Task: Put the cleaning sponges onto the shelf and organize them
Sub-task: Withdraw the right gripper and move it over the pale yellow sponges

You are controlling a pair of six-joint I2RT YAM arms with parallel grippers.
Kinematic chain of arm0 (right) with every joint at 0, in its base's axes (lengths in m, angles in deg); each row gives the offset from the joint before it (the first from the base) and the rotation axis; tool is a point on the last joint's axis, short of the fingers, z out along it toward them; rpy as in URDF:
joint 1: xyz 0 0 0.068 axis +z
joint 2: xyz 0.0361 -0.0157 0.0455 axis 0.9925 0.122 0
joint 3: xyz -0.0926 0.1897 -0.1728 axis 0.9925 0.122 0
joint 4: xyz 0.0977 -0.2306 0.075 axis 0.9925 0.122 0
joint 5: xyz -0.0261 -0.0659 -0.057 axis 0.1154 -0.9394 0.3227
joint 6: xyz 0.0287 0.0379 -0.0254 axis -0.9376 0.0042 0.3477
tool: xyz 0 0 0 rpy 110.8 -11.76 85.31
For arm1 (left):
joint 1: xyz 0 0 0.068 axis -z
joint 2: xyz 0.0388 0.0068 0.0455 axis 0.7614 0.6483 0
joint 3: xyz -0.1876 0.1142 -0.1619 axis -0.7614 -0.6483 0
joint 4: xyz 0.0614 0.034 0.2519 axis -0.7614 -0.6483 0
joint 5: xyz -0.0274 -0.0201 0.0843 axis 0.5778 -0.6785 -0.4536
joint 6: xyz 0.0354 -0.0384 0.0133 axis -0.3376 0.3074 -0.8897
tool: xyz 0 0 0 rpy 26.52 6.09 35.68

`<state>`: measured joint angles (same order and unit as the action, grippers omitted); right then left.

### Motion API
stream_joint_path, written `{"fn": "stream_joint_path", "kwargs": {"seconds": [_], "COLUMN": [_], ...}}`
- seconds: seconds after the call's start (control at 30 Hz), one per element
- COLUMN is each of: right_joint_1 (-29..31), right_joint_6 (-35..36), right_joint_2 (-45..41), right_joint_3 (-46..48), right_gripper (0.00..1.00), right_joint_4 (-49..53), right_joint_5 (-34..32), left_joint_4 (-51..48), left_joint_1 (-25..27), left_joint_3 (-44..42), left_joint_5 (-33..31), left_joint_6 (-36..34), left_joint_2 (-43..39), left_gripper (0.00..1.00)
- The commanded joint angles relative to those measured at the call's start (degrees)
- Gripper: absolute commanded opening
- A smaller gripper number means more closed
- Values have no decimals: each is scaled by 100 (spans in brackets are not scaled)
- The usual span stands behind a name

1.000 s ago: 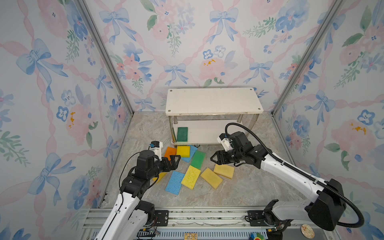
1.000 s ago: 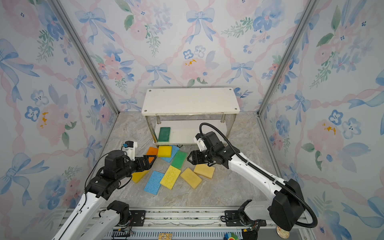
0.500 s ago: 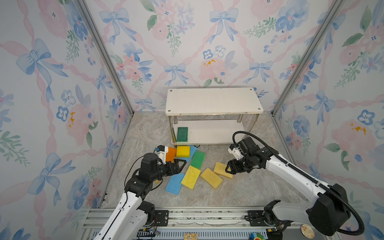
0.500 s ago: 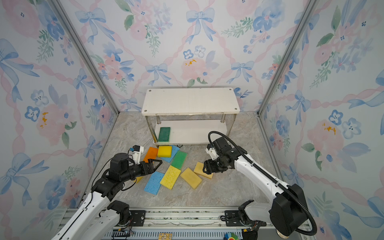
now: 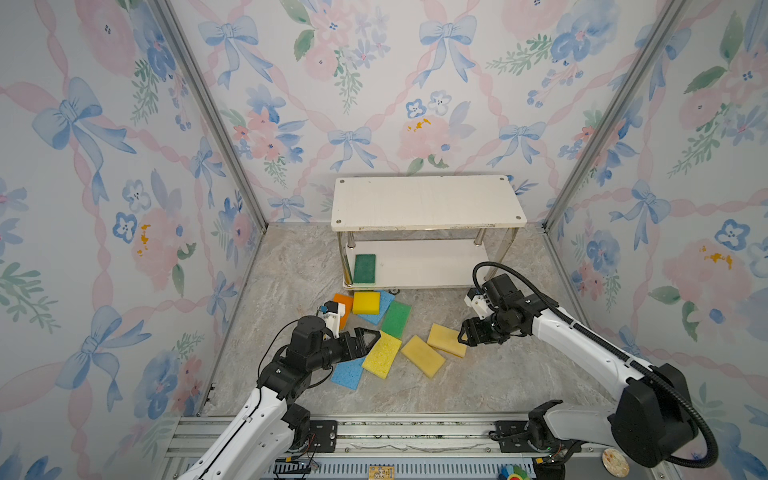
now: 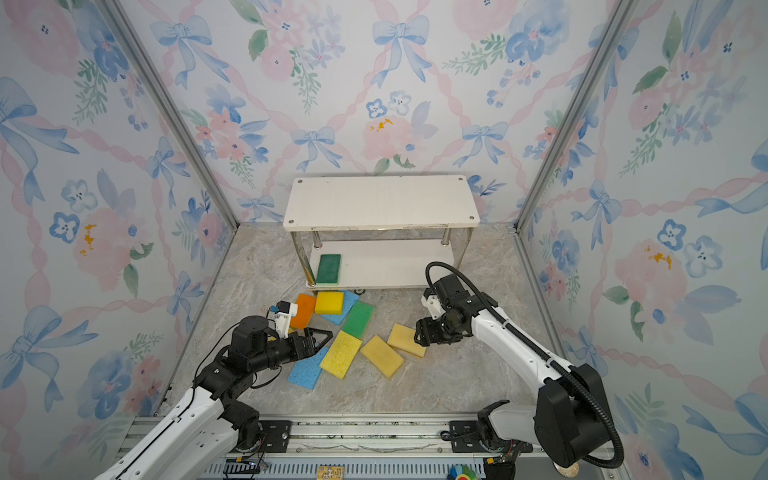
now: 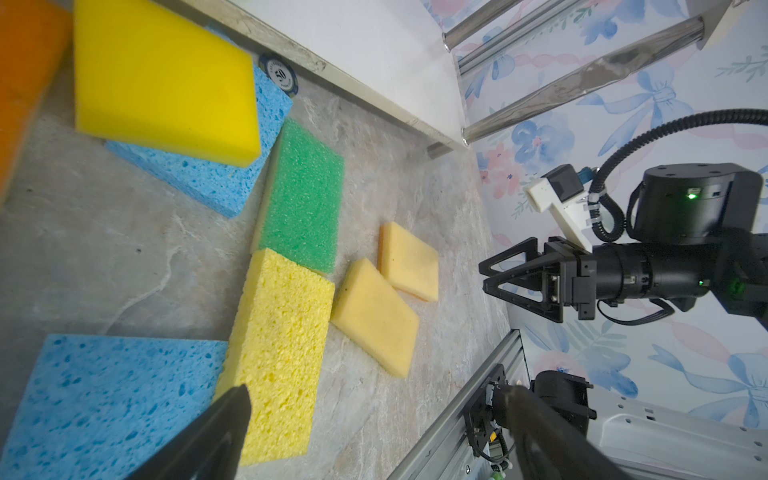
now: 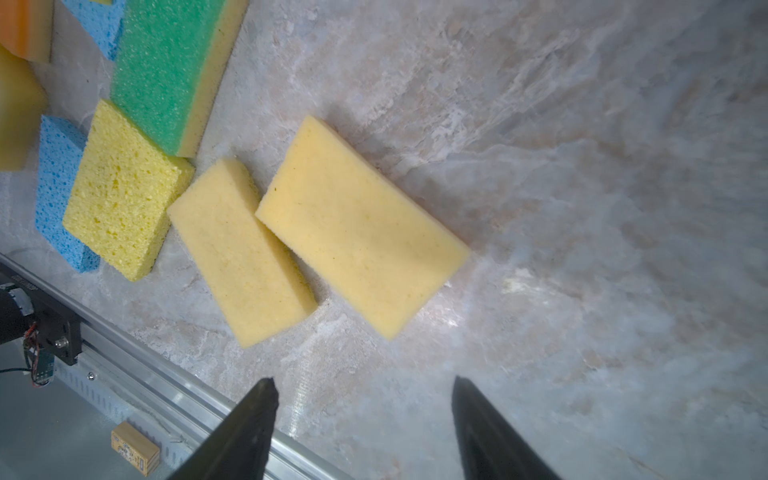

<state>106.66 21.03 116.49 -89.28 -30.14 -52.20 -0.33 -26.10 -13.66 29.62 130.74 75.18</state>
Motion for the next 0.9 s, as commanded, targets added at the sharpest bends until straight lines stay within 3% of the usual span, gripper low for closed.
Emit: {"fn": "stream_joint_path", "kwargs": {"seconds": [0.0,0.47,0.87], "right_joint_1": [-67,-118,17], "right_joint_6": [29,-129,-219], "right_joint_2": [233,1632,1116], "right_joint_3": [82,-365,-62], "right_gripper": [70,70,70], "right_joint_4": [-324,-1200,-930], "right_joint_5": [95,452,428], "left_joint_4": [137,138,143], "left_joint_1": [46,46,44], "left_joint_3": [-69,-160,-219], "left_joint_5": [-58,-60,-60], "left_joint_6": [48,63,125], "left_joint_2": [32,-61,-213], "left_gripper": [98,98,98]}}
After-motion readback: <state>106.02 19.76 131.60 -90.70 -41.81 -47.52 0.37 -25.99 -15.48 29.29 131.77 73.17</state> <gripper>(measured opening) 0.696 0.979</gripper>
